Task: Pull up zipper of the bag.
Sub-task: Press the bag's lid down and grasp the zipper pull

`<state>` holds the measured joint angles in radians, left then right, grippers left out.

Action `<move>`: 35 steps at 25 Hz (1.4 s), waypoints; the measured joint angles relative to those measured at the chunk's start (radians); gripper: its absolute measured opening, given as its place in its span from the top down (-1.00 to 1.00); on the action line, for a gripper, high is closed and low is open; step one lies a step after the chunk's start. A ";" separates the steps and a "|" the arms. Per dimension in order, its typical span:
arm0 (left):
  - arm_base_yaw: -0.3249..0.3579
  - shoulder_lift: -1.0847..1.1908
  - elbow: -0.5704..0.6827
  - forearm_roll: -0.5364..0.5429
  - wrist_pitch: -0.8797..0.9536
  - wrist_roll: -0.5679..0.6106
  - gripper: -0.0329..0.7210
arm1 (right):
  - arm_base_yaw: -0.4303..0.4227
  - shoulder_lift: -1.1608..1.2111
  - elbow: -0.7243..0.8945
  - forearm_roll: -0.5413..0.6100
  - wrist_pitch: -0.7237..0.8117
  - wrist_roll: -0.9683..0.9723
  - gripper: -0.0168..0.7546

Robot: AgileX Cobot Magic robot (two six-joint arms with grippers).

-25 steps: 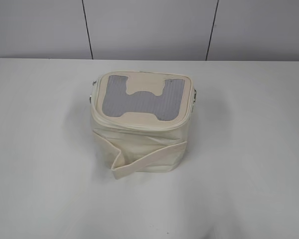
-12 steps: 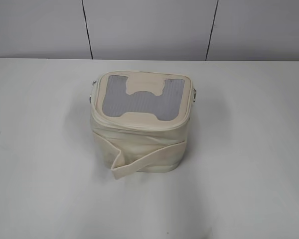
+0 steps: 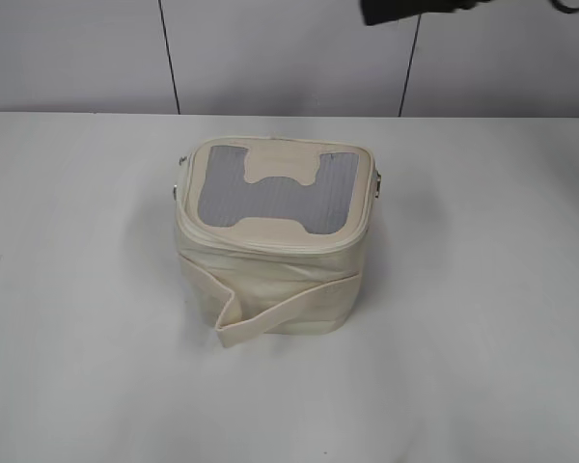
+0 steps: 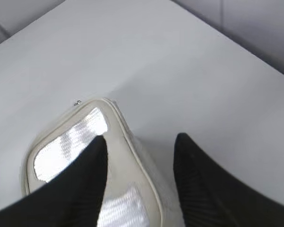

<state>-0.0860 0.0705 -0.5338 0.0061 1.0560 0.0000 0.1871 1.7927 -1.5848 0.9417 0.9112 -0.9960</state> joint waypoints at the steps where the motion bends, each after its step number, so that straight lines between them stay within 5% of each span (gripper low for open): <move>1: 0.000 0.023 0.000 0.000 0.000 0.000 0.26 | 0.019 0.086 -0.091 -0.006 0.045 0.008 -0.01; 6: 0.000 0.144 -0.037 -0.034 -0.016 -0.008 0.26 | 0.073 0.424 -0.567 -0.045 0.268 0.107 -0.04; 9: 0.000 0.222 -0.044 -0.130 -0.056 -0.010 0.26 | 0.097 0.532 -0.691 -0.060 0.280 0.149 -0.05; 18: -0.015 0.353 -0.044 -0.233 -0.154 0.000 0.26 | 0.214 0.649 -0.715 -0.113 0.296 0.162 -0.05; 31: -0.016 0.511 -0.045 -0.362 -0.283 0.081 0.25 | 0.222 0.649 -0.631 -0.135 0.298 0.197 -0.06; 33: -0.016 0.558 -0.045 -0.408 -0.307 0.121 0.25 | 0.222 0.649 -0.628 -0.135 0.298 0.189 0.03; 35: -0.016 0.605 -0.045 -0.452 -0.355 0.164 0.23 | 0.222 0.648 -0.628 -0.134 0.301 0.185 0.37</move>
<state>-0.1018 0.6753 -0.5786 -0.4456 0.7008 0.1637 0.4093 2.4411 -2.2132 0.8077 1.2119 -0.8108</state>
